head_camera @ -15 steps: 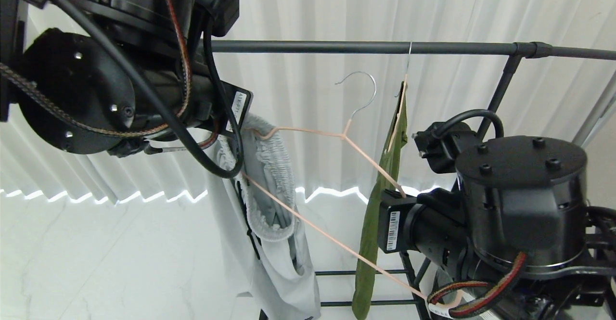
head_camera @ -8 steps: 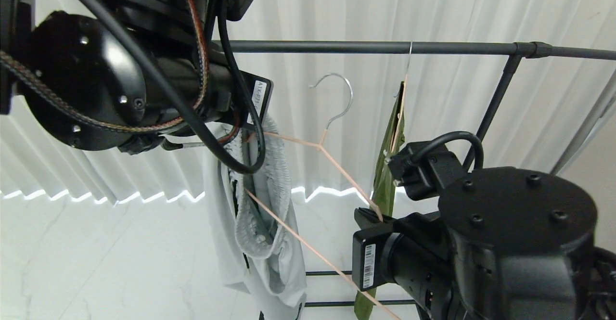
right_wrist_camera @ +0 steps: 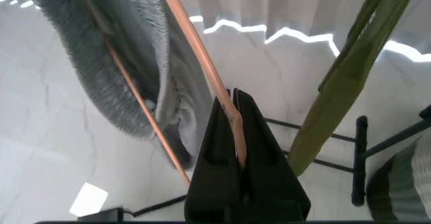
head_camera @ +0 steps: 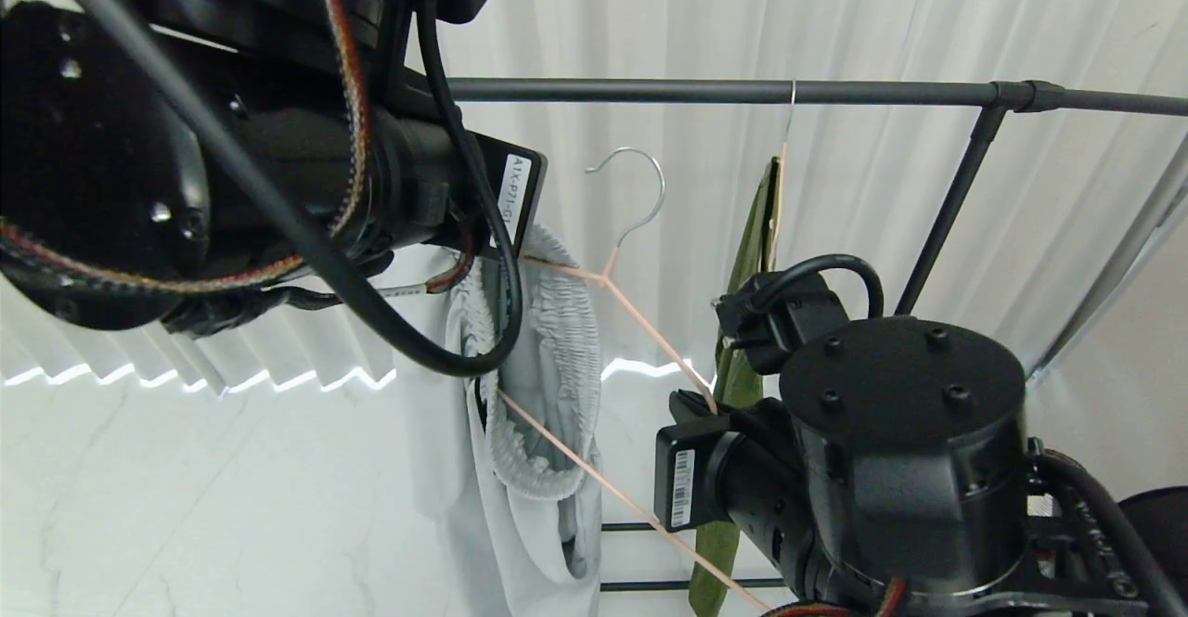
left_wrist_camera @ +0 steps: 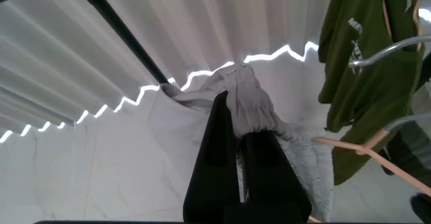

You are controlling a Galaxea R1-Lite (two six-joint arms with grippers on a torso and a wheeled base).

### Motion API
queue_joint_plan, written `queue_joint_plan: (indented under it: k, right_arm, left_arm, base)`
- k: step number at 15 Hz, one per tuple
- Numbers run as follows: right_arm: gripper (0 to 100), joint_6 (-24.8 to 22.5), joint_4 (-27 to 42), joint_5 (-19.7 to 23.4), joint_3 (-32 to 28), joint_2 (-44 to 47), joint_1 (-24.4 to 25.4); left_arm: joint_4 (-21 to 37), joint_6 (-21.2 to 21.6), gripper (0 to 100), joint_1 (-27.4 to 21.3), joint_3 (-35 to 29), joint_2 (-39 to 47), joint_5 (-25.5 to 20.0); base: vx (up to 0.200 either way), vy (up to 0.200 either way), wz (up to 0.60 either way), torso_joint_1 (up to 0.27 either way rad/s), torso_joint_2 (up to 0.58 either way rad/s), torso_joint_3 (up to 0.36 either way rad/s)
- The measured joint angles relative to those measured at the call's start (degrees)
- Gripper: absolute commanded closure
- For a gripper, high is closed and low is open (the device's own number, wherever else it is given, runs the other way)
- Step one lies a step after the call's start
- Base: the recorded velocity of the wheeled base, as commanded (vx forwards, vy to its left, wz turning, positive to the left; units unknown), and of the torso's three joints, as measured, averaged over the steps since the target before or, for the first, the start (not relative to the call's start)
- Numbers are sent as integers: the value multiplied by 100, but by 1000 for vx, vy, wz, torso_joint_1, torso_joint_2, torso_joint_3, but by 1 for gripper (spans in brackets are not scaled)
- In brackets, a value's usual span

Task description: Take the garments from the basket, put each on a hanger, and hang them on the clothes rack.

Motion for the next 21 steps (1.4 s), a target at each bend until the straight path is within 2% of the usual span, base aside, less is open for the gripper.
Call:
queue_joint_plan:
  k: [4, 10, 12, 16, 18, 21]
  right_arm:
    - [100, -213, -57, 29, -280, 127, 28]
    - [100, -484, -432, 9, -306, 328, 20]
    - [100, -644, -432, 2, -199, 195, -145]
    - [100, -1292, -642, 158, 83, -328, -680]
    - [100, -1554, -1079, 315, 113, -467, -809]
    - [100, -1760, -1290, 517, 124, -540, -852]
  left_arm:
    - [0, -7, 100, -151, 41, -48, 0]
    - [2, -135, 100, -341, 26, -59, -7]
    - [-9, -133, 100, -335, 12, -69, 0]
    - [-60, -144, 100, -368, 12, -168, -46]
    - [-268, -155, 100, -521, 12, -194, -145]
    - [-578, -155, 100, -717, 69, -188, -172]
  base:
    - [0, 0, 0, 0, 0, 0]
    - [0, 0, 0, 0, 0, 0]
    - [0, 0, 0, 0, 0, 0]
    - [0, 0, 0, 0, 0, 0]
    - [0, 0, 0, 0, 0, 0]
    - [0, 0, 0, 0, 0, 0]
